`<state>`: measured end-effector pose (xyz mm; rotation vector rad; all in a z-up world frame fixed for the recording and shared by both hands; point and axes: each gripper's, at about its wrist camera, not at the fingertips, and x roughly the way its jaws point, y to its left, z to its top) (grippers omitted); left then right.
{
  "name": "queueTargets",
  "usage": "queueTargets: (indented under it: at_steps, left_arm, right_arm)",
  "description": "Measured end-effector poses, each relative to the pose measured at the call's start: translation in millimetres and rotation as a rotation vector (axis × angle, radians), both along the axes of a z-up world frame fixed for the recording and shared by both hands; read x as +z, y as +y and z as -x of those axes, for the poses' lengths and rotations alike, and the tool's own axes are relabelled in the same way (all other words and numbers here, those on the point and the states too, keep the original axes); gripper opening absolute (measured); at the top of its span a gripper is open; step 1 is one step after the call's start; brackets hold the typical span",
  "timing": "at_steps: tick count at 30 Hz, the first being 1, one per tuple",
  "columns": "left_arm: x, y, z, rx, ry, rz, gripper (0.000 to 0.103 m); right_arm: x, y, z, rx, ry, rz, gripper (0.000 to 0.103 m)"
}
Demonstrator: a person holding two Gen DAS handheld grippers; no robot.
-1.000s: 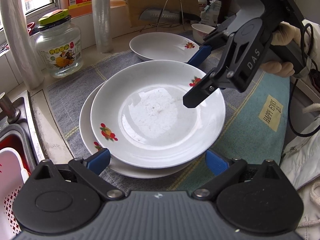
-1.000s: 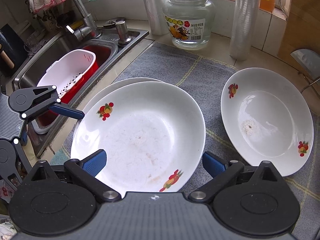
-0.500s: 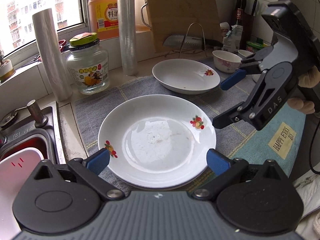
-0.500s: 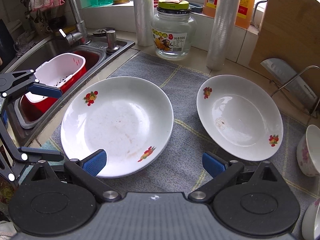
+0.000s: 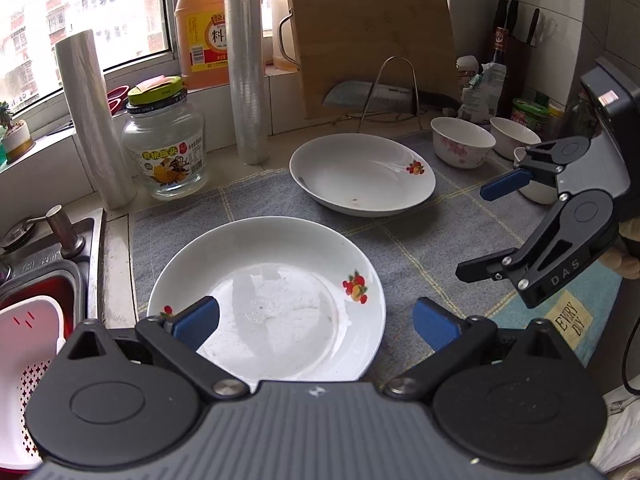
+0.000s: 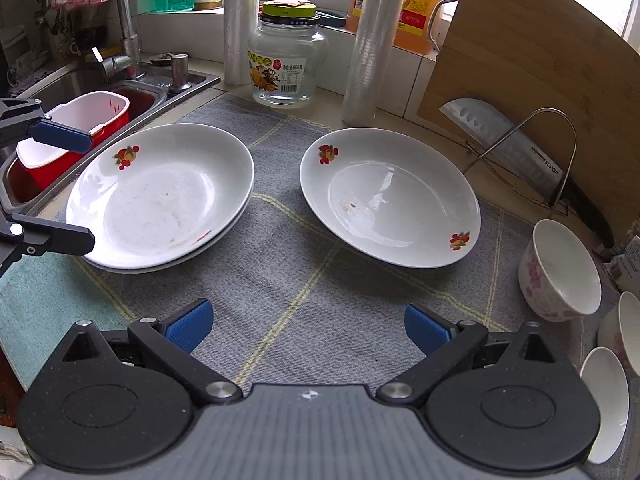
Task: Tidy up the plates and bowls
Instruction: 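Move the left tool to the fruit-decal white plate by the cutting board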
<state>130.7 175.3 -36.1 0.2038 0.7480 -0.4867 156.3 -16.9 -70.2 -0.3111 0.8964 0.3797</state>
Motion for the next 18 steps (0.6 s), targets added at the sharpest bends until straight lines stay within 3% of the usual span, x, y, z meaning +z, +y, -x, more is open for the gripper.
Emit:
queueTargets:
  at_steps: [8, 18]
  left_arm:
    - [2, -47, -18, 0.094, 0.081, -0.017, 0.102]
    - [14, -94, -43, 0.105, 0.039, -0.017, 0.102]
  right_arm:
    - [-18, -46, -8, 0.012, -0.025, -0.034, 0.103]
    - [-26, -78, -15, 0.042, -0.083, -0.028, 0.103]
